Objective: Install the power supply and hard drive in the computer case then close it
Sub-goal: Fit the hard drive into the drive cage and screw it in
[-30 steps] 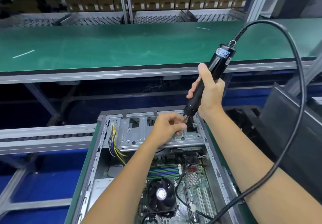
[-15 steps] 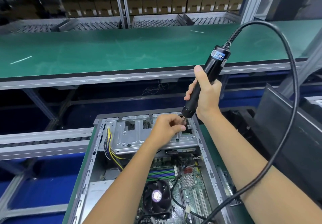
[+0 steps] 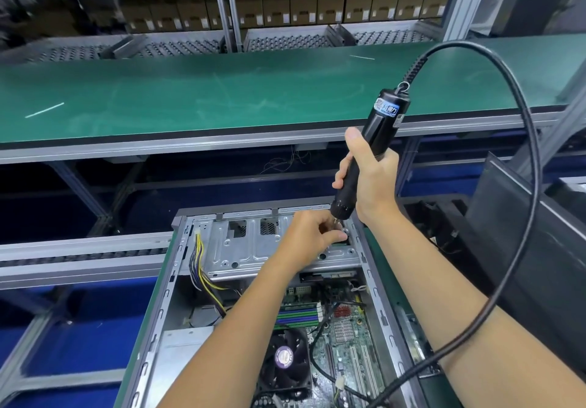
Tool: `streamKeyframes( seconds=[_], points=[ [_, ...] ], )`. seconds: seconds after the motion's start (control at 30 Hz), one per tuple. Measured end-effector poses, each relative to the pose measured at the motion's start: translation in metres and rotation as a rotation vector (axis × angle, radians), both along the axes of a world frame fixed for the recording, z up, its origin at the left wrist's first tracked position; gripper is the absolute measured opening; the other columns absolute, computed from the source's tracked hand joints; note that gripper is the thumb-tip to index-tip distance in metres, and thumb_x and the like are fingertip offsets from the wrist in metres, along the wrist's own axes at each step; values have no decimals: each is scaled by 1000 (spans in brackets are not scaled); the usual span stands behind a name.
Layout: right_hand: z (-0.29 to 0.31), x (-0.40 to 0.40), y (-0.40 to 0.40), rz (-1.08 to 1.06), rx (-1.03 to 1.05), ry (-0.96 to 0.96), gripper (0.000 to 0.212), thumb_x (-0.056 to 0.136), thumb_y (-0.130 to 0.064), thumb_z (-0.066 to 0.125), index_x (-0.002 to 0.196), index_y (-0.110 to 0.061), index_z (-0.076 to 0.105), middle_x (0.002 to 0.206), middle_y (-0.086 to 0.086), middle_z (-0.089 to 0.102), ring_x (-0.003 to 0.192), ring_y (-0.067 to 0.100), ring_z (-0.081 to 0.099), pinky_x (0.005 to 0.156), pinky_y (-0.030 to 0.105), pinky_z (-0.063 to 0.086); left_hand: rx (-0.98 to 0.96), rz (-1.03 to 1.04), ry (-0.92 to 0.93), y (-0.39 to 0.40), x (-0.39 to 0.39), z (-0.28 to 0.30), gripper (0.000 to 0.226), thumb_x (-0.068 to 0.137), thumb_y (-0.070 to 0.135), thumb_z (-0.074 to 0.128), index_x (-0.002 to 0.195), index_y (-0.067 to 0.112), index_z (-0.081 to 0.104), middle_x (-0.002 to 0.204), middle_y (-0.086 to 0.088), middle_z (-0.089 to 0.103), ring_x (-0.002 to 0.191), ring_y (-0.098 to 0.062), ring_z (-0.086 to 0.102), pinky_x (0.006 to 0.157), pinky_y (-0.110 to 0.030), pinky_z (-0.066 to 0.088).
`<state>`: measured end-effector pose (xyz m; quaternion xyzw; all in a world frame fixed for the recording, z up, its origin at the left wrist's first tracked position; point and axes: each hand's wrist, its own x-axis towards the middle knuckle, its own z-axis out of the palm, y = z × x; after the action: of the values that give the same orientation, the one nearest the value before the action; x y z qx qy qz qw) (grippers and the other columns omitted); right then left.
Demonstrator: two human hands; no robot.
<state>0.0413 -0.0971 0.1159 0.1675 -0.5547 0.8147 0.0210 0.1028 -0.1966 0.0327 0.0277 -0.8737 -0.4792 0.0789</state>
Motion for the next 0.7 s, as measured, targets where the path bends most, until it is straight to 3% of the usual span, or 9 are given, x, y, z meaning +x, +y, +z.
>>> streamKeyframes(
  seconds=[0.13,0.2,0.27,0.33,0.43,0.53,0.7],
  points=[
    [-1,-2,5,-1,-10,10,31,80,-45,74,69,-20,59,51,4,52,40,20,49,45,31,47,4,-12,5,1,-1,0,8,80,17,75,81,21,67,75,9,65,60,-1,55,56,-10,45],
    [0,-4,7,-7,-16,7,31,80,-45,73,71,-19,59,52,4,53,40,20,49,46,31,47,8,-13,20,2,0,2,22,80,14,74,75,32,62,74,11,63,63,-1,55,54,-7,43],
    [0,-5,8,-15,-26,-5,32,80,-45,73,71,-18,59,52,3,53,40,20,50,46,31,47,21,-1,38,3,-1,3,26,80,10,72,73,31,58,74,9,62,64,-3,54,52,-6,42],
    [-1,-5,8,-16,-27,-4,33,80,-45,73,70,-18,58,52,4,53,40,20,50,46,31,47,36,13,51,5,-1,2,16,81,8,71,78,19,61,76,1,63,65,-10,54,51,-9,43],
    [-2,-5,9,-6,-18,15,30,82,-44,72,67,-22,59,51,5,53,39,21,50,46,31,47,53,12,31,8,-1,-1,10,82,8,70,85,12,62,78,-1,63,66,-11,54,62,-24,49],
    [-3,-4,11,-1,5,37,33,82,-44,72,72,-18,56,51,4,53,39,22,49,46,31,47,36,2,37,10,0,-2,16,80,10,72,82,20,60,71,14,58,62,4,50,61,-11,42],
    [-2,-2,14,3,24,55,30,83,-43,71,72,-20,56,52,5,53,40,21,50,46,31,47,27,1,55,11,0,-4,17,80,13,73,84,24,60,73,15,58,64,3,50,61,-7,39]
  ],
)
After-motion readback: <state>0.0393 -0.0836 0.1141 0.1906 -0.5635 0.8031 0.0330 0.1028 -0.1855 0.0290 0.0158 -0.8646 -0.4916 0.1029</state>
